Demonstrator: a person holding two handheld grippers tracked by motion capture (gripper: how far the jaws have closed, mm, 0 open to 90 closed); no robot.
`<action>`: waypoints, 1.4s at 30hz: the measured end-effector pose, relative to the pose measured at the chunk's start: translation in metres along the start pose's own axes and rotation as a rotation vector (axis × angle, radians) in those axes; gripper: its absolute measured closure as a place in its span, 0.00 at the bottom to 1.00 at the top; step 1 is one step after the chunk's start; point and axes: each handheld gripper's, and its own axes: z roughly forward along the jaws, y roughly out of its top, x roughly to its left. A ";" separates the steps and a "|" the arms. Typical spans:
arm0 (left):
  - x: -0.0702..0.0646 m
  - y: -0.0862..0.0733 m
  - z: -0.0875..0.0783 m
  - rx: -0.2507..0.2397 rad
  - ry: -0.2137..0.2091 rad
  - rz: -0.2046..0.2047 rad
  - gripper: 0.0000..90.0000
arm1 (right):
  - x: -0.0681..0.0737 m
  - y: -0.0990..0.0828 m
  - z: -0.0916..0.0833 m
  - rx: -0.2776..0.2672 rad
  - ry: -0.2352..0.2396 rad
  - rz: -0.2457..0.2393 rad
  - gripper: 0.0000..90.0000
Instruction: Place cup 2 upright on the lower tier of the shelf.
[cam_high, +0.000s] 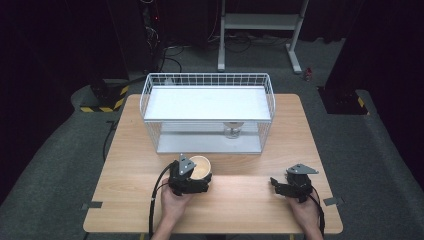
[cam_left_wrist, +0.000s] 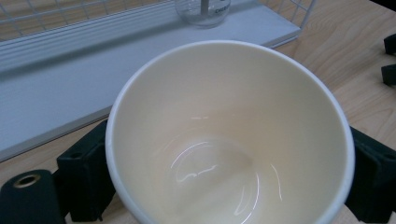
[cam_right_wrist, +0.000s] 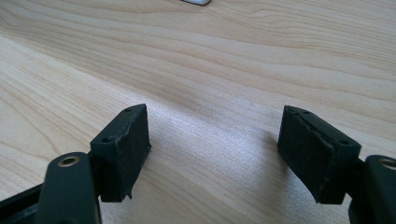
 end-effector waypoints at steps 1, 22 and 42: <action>0.002 0.000 0.001 -0.002 -0.002 -0.020 0.10 | 0.000 0.000 0.000 0.000 0.000 0.000 0.28; 0.020 0.028 0.013 -0.017 0.030 -0.076 0.10 | 0.000 0.000 0.000 -0.002 0.000 0.000 0.28; 0.033 0.050 0.023 -0.011 0.097 -0.068 0.11 | 0.000 0.000 0.000 -0.002 0.000 0.001 0.28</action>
